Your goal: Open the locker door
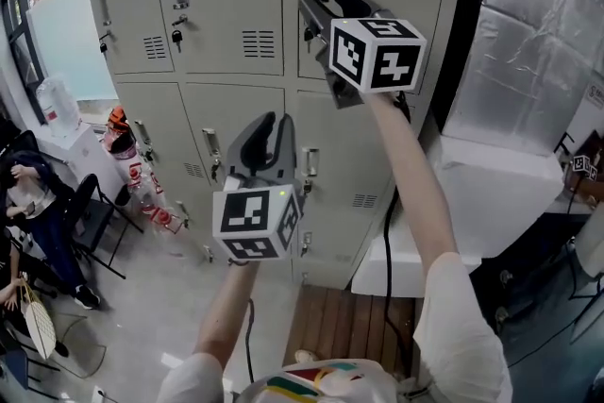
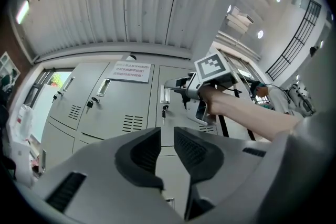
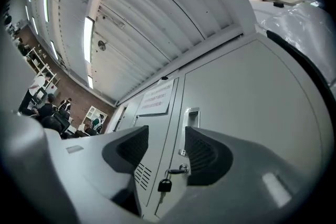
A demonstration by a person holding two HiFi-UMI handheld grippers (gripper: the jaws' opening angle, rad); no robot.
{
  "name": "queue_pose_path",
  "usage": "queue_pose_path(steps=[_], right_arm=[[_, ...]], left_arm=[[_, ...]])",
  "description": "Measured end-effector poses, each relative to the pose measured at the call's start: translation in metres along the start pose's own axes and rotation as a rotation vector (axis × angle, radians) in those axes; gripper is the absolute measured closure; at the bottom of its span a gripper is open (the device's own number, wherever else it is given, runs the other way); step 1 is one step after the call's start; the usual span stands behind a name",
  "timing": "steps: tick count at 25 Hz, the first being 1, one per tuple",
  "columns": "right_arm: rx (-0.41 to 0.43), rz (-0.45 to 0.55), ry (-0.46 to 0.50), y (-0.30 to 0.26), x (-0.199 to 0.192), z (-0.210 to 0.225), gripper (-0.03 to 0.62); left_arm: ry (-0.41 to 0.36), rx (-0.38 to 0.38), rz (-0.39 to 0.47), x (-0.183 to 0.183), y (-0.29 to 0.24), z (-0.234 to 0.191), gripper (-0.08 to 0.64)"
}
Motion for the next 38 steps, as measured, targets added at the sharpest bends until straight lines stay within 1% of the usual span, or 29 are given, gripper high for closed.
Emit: queue_pose_path(steps=[3, 7, 11, 17, 19, 24, 28, 31, 34, 38], right_arm=[[-0.022, -0.026, -0.007, -0.022, 0.002, 0.007, 0.385], [-0.067, -0.064, 0.011, -0.042, -0.001, 0.014, 0.376], [-0.078, -0.096, 0.013, -0.057, -0.01, 0.015, 0.368], [-0.083, -0.089, 0.0, -0.069, -0.013, 0.012, 0.362], [-0.084, -0.085, -0.002, -0.068, -0.013, 0.012, 0.362], [-0.067, -0.084, -0.016, -0.066, -0.011, 0.01, 0.362], [-0.05, -0.082, 0.008, -0.058, -0.009, 0.004, 0.362], [-0.035, -0.082, 0.034, -0.048, -0.006, -0.005, 0.362], [-0.002, -0.074, 0.027, -0.036, -0.002, -0.011, 0.362], [0.031, -0.047, 0.029, -0.017, 0.009, -0.02, 0.362]], left_arm=[[-0.012, 0.01, 0.001, 0.001, -0.001, -0.005, 0.495], [0.019, -0.004, 0.01, 0.002, -0.002, -0.01, 0.495], [0.019, -0.007, 0.015, 0.003, -0.003, -0.014, 0.495], [0.02, -0.006, 0.001, -0.001, -0.003, -0.021, 0.495], [0.034, -0.002, 0.008, 0.0, -0.002, -0.025, 0.495], [0.06, -0.003, 0.018, 0.004, -0.001, -0.03, 0.494], [0.076, -0.019, 0.02, 0.005, -0.002, -0.028, 0.469], [0.082, -0.049, 0.015, 0.005, -0.003, -0.023, 0.434], [0.086, -0.089, 0.007, 0.003, -0.009, -0.018, 0.423], [0.129, -0.131, -0.032, -0.004, -0.023, -0.018, 0.41]])
Point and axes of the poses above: the fingertips, and each gripper's own axes: y backward along the fingers, z to its right, x out of its top, the point moved 5 cm from there along y, backward along the fingers, and after that the axes turned 6 degrees about -z, right-handed, at the moved point
